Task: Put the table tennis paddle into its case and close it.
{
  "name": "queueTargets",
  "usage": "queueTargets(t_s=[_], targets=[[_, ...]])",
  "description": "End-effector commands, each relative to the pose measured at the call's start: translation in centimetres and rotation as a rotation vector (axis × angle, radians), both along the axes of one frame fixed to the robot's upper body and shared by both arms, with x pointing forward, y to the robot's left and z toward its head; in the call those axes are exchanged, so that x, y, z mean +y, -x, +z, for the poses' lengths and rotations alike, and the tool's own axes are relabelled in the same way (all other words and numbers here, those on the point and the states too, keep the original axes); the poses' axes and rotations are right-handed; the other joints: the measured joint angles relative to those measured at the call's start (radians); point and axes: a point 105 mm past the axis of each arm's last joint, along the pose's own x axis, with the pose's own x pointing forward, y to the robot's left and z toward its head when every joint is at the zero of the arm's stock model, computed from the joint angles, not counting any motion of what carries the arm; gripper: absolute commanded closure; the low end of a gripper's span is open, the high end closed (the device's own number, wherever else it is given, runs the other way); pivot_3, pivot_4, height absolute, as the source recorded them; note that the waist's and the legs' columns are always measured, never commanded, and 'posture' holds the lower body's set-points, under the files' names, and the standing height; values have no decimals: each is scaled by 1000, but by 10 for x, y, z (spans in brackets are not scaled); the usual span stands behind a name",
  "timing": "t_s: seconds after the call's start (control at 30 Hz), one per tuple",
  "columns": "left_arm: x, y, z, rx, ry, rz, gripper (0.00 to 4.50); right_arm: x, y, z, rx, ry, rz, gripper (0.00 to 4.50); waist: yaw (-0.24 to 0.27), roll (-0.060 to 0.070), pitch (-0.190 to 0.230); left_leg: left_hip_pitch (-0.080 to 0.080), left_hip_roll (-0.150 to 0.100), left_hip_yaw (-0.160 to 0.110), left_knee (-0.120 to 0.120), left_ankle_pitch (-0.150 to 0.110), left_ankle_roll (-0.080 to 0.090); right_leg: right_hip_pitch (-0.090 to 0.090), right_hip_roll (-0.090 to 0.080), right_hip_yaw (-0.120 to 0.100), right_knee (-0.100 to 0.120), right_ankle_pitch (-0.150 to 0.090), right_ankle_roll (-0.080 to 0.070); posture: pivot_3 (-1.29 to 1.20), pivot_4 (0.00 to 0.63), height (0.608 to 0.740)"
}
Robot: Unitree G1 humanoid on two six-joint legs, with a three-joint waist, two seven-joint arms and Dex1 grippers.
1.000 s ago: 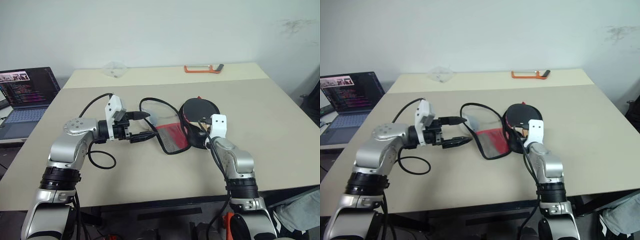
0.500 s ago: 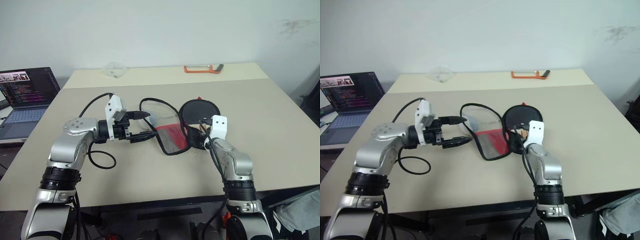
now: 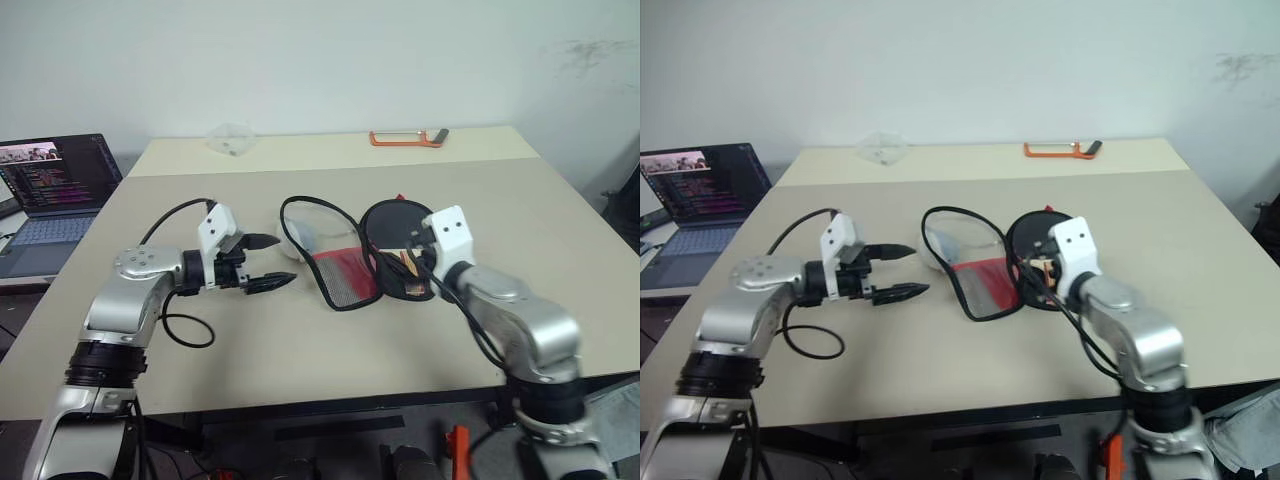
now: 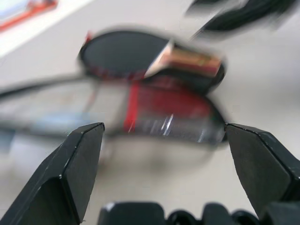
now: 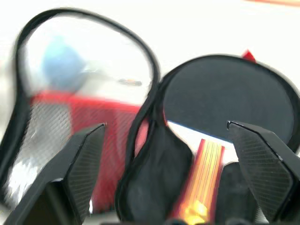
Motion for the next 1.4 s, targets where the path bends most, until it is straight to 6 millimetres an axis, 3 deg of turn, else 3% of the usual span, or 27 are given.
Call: queueTargets(t_s=[0.03,0.07,0.17,0.33,0.5,0.7,0.9,1.17,1.27,1.4], targets=[[6,-4,-11,-21,-74,7,0,1,30,18,-5,1,257,20,2,-1,1,0,0,0,0,0,0,0,0,0,0,0,0,0,150,740],[7,-6,-14,-18,-80,12,0,-5,34,19,11,8,279,20,5,-1,1,0,0,0,0,0,0,1,0,-1,0,0,0,0,150,740],[10,-16,-24,-14,-116,45,646,-23,44,21,48,40,323,0,12,-3,2,0,0,0,1,0,0,1,0,-1,0,0,0,0,150,740],[-14,-36,-25,-38,-67,44,2487,-24,73,31,98,27,493,0,23,-6,2,-1,0,-1,2,0,0,2,-1,-2,0,0,0,0,150,740],[-37,-46,-22,-44,-21,12,4359,-28,78,39,65,48,531,0,21,-8,3,-1,0,0,3,0,1,2,-2,-2,-1,0,0,0,150,740],[-67,-53,-16,-38,35,-42,4455,-49,66,48,27,82,433,0,24,-10,4,-1,-1,-1,3,0,1,2,-2,-3,0,0,0,0,150,740],[-129,-51,16,-93,142,-195,4455,-83,65,62,8,139,325,0,42,-12,6,-3,-1,-1,4,0,1,2,-3,-4,-1,0,0,0,150,740],[-201,-44,39,-135,221,-342,4455,-124,55,81,-49,178,115,0,50,-14,7,-3,-2,0,4,0,1,2,-3,-3,-2,0,1,0,150,740],[-207,-47,38,-146,212,-346,4455,-122,52,76,-40,158,98,0,44,-14,7,-3,-1,2,3,0,1,2,-3,-2,-2,0,1,0,150,740],[-199,-52,34,-150,207,-320,4455,-122,43,72,-57,88,43,0,42,-14,7,-2,0,2,3,0,1,2,-3,-2,0,0,1,0,150,740]])
